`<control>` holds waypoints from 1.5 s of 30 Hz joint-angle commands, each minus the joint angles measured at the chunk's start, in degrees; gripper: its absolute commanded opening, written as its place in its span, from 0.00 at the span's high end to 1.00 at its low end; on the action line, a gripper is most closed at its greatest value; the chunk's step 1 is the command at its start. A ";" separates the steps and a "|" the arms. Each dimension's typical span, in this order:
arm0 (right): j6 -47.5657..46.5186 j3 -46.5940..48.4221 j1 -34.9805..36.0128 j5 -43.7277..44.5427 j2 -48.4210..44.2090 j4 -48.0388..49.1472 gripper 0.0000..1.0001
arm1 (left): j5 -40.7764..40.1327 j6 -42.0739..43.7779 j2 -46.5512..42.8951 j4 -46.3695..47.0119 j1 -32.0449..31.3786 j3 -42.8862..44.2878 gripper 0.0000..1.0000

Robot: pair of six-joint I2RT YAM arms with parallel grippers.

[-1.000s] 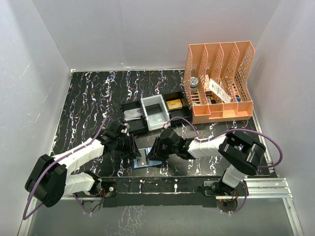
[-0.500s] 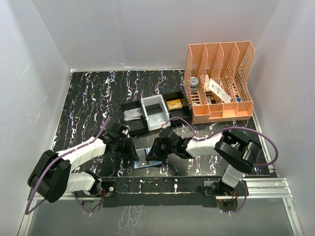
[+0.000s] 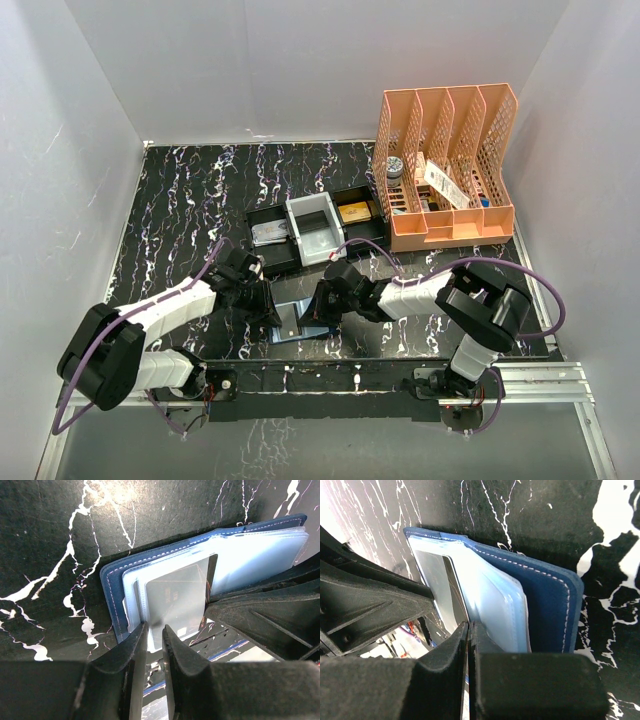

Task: Take the credit cards out of the card holder

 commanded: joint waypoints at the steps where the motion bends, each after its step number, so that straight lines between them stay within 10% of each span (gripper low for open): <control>1: 0.05 -0.90 -0.89 -0.18 -2.00 3.53 1.00 | -1.67 0.99 1.55 -3.18 -0.27 -0.10 0.83; 17: -1.90 1.06 -1.35 -1.81 0.31 2.95 0.85 | -1.05 1.05 2.06 -2.25 -0.26 -0.03 0.85; 24: -2.51 1.26 -1.35 -0.68 -0.42 1.04 1.00 | -1.55 1.39 2.06 -3.05 -0.27 0.49 0.86; 45: -3.05 -1.66 -4.02 -0.98 -4.23 -0.02 1.00 | -2.19 2.39 1.53 -5.02 -0.24 2.86 0.81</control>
